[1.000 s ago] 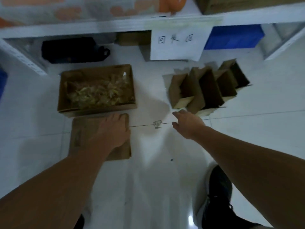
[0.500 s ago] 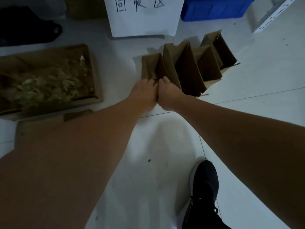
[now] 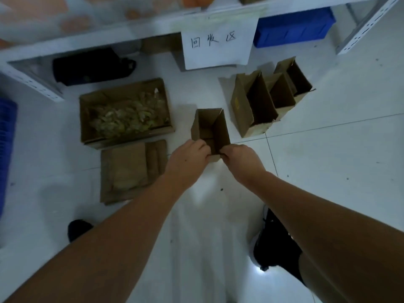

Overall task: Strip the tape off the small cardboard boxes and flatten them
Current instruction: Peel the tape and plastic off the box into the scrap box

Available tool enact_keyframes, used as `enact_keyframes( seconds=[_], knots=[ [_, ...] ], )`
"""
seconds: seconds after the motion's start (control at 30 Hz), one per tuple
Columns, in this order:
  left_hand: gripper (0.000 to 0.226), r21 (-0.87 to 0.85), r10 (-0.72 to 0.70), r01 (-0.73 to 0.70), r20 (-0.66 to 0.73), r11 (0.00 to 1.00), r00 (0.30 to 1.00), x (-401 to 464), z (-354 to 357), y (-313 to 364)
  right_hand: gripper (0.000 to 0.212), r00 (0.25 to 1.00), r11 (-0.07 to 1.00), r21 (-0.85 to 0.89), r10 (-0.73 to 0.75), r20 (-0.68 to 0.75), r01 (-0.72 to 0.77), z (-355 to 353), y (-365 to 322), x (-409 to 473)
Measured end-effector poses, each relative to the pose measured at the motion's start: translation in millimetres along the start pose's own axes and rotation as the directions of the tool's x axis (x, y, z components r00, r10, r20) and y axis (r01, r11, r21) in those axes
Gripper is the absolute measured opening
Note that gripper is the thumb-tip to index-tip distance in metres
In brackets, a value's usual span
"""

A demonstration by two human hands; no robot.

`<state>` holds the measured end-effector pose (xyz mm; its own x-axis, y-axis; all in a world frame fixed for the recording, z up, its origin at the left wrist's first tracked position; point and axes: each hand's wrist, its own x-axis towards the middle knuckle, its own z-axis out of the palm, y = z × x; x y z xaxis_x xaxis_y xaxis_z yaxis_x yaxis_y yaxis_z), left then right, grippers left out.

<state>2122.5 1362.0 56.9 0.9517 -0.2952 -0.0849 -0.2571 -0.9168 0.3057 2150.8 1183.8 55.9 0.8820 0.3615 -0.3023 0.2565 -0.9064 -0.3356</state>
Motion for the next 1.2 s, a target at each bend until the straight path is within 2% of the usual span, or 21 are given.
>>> enact_keyframes(
  seconds=[0.07,0.2,0.33,0.47,0.6,0.67,0.77,0.83,0.97,1.03,1.1,1.13,1.2],
  knots=[
    [0.016,-0.003,0.004,-0.004,-0.036,1.0,0.999,-37.1,-40.3,20.9,0.017,0.998,0.999,-0.012,-0.04,-0.051,0.039,-28.9,-23.4,-38.3],
    [0.018,-0.011,0.016,-0.018,-0.203,1.0,0.979,-114.5,-105.6,58.5,0.019,0.972,0.987,0.009,-0.156,-0.173,0.16,-81.5,-60.0,-110.8],
    [0.043,0.004,-0.01,0.01,-0.165,1.0,0.986,-180.8,-153.4,94.6,0.018,0.908,0.948,0.063,-0.278,-0.313,0.312,-120.1,-81.3,-174.5],
    [0.066,-0.063,-0.074,0.059,-0.259,0.996,0.963,-238.5,-178.2,114.3,0.017,0.864,0.919,0.038,-0.355,-0.358,0.393,-144.8,-95.4,-223.8],
    [0.076,-0.078,-0.181,0.164,-0.328,0.983,0.927,-277.1,-191.4,106.6,0.016,0.826,0.895,0.014,-0.406,-0.391,0.446,-160.2,-104.7,-261.6],
    [0.087,-0.139,-0.272,0.239,-0.316,0.961,0.909,-290.5,-195.3,100.5,0.016,0.812,0.883,0.032,-0.416,-0.409,0.469,-166.8,-107.5,-277.0],
    [0.103,-0.403,-0.42,0.318,-0.197,0.858,0.886,-301.6,-203.5,96.1,0.017,0.804,0.857,0.08,-0.44,-0.4,0.509,-176.7,-110.2,-290.8],
    [0.096,-0.574,-0.438,0.298,-0.121,0.763,0.891,-304.3,-207.8,97.0,0.02,0.82,0.846,0.165,-0.414,-0.395,0.507,-182.6,-112.4,-296.0],
    [0.08,-0.816,-0.478,0.238,-0.054,0.527,0.877,-304.7,-209.9,113.3,0.025,0.868,0.784,0.445,-0.227,-0.443,0.432,-192.9,-124.5,-302.8],
    [0.068,-0.85,-0.506,0.184,-0.107,0.493,0.856,-302.3,-212.8,127.6,0.031,0.876,0.711,0.578,-0.112,-0.47,0.401,-193.9,-134.9,-305.2],
    [0.054,-0.872,-0.562,0.14,-0.172,0.469,0.809,-296.4,-216.5,138.5,0.027,0.874,0.586,0.709,0.002,-0.487,0.393,-193.5,-145.7,-308.0],
    [0.053,-0.879,-0.588,0.122,-0.199,0.46,0.784,-294.3,-220.2,143.5,0.021,0.873,0.531,0.747,0.029,-0.487,0.399,-192.1,-150.5,-308.9],
    [0.056,-0.885,-0.631,0.103,-0.238,0.454,0.738,-290.1,-227.5,152.4,0.009,0.878,0.501,0.762,0.006,-0.478,0.411,-189.1,-156.6,-312.9]
  ],
)
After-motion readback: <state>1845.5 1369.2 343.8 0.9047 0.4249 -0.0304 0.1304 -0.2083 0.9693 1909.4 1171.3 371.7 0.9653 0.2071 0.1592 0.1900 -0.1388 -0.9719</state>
